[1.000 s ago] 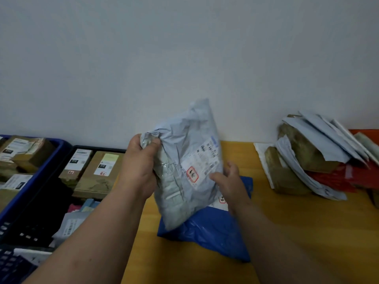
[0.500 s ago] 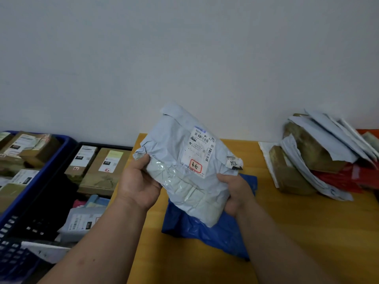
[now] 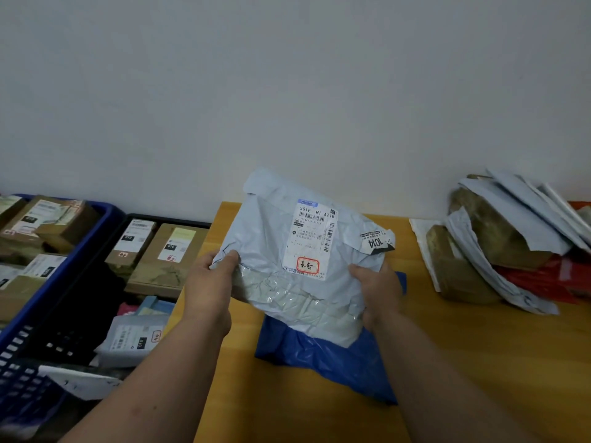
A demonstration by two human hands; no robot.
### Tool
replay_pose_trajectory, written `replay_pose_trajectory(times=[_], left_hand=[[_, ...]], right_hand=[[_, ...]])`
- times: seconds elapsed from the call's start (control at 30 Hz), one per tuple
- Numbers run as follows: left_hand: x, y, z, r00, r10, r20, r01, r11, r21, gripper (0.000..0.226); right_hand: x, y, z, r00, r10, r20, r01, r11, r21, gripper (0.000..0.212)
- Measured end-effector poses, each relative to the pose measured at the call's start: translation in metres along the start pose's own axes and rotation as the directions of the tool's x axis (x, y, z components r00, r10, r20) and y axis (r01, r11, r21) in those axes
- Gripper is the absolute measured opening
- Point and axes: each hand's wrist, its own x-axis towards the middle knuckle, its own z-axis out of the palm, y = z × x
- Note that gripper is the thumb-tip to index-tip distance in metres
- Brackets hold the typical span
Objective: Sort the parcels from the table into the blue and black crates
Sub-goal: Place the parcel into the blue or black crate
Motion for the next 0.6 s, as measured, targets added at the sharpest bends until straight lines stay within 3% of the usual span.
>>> replay_pose_trajectory(times=[0.2,0.43,0.6], left_hand=[[0.005,-0.014,-0.010,1.000,-0.023,-0.014,0.024,0.989,0.145,0.002],[0.033,-0.026,-0.049,0.994,-0.082,-0.068,0.094,0.974,0.205,0.026],[0.075,-0.028,-0.102,0.983,-0.059,-0.176,0.097,0.973,0.211,0.045]], right_hand=[[-0.002,0.015,0.007,0.980,0.191,-0.053,-0.194,0.978,-0.069,0.040],[-0.011,0.026,0.052,0.984,0.150,-0.096,-0.169,0.957,-0.234,0.039],[-0.024,0.032,0.115,0.992,0.122,0.005,-0.113,0.931,-0.348,0.054]])
